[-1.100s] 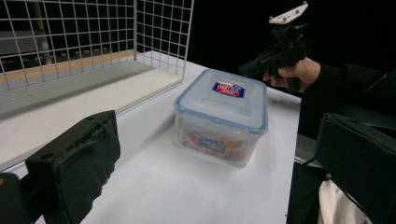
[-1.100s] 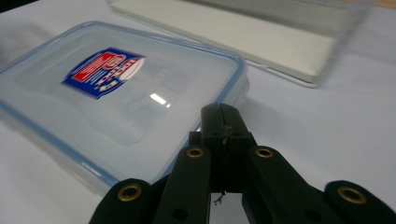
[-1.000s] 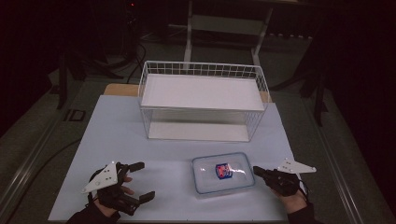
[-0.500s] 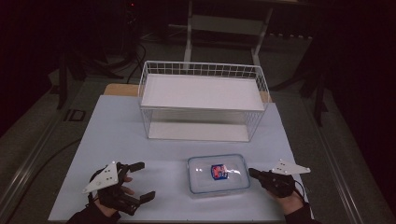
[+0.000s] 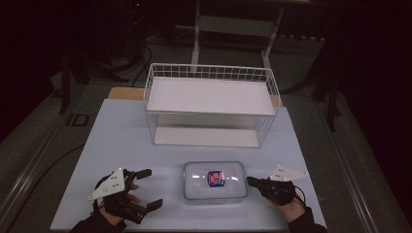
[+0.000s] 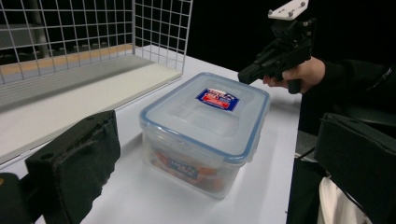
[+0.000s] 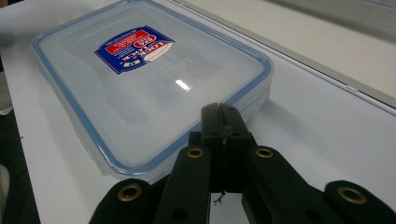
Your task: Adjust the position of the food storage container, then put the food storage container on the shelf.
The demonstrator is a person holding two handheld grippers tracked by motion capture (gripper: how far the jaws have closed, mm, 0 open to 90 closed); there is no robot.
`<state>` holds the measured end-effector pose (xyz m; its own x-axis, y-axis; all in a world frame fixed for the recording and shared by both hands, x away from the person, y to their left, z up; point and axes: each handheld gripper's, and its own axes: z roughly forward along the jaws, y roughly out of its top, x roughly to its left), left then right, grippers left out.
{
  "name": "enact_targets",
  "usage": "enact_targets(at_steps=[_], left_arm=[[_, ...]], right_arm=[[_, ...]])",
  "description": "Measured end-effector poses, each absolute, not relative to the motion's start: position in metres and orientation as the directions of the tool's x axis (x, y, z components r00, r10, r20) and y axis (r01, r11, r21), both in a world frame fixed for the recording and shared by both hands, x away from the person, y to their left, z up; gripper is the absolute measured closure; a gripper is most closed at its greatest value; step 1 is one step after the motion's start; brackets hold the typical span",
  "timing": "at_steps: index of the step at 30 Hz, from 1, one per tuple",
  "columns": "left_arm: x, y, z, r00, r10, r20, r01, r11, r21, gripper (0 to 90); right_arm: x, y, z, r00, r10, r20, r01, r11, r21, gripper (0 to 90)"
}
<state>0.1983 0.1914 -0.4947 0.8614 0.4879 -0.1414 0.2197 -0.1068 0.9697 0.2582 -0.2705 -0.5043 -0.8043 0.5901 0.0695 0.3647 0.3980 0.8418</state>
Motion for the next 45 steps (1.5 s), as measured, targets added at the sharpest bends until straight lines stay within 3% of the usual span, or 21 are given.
enact_targets(at_steps=[20,26,30,33,34,35,37,38,39,42,45], left_arm=[[0.2,0.191,-0.496,0.861,0.488,-0.143,0.228,-0.119,0.966,0.4],[0.201,0.191,-0.496,0.85,0.507,-0.143,0.239,-0.129,0.963,0.4],[0.202,0.192,-0.495,0.831,0.537,-0.145,0.247,-0.123,0.961,0.4],[0.205,0.193,-0.493,0.811,0.567,-0.145,0.264,-0.133,0.955,0.4],[0.205,0.193,-0.493,0.811,0.567,-0.145,0.264,-0.133,0.955,0.4],[0.205,0.193,-0.492,0.807,0.57,-0.152,0.273,-0.133,0.953,0.4],[0.206,0.191,-0.489,0.8,0.577,-0.164,0.294,-0.139,0.946,0.4],[0.206,0.191,-0.489,0.8,0.577,-0.164,0.294,-0.139,0.946,0.4],[0.207,0.19,-0.484,0.801,0.577,-0.158,0.288,-0.14,0.947,0.4],[0.207,0.188,-0.477,0.803,0.575,-0.157,0.286,-0.139,0.948,0.3],[0.208,0.182,-0.466,0.805,0.577,-0.139,0.283,-0.168,0.944,0.4]], right_arm=[[0.264,-0.225,-0.504,-0.866,0.496,0.064,0.322,0.456,0.83,90.0],[0.262,-0.229,-0.497,-0.859,0.508,0.065,0.312,0.418,0.853,88.9],[0.259,-0.236,-0.487,-0.844,0.532,0.065,0.296,0.362,0.884,76.7],[0.256,-0.238,-0.482,-0.834,0.547,0.069,0.286,0.322,0.902,50.6],[0.256,-0.238,-0.482,-0.834,0.547,0.069,0.286,0.322,0.902,50.6],[0.255,-0.238,-0.48,-0.835,0.544,0.085,0.283,0.291,0.914,35.7],[0.254,-0.237,-0.477,-0.851,0.513,0.116,0.286,0.267,0.92,20.8],[0.254,-0.237,-0.477,-0.851,0.513,0.116,0.286,0.267,0.92,20.8],[0.252,-0.235,-0.474,-0.861,0.501,0.087,0.253,0.273,0.928,12.1],[0.249,-0.232,-0.471,-0.857,0.512,0.062,0.232,0.275,0.933,10.7],[0.244,-0.226,-0.462,-0.858,0.513,-0.017,0.151,0.285,0.947,12.1]])
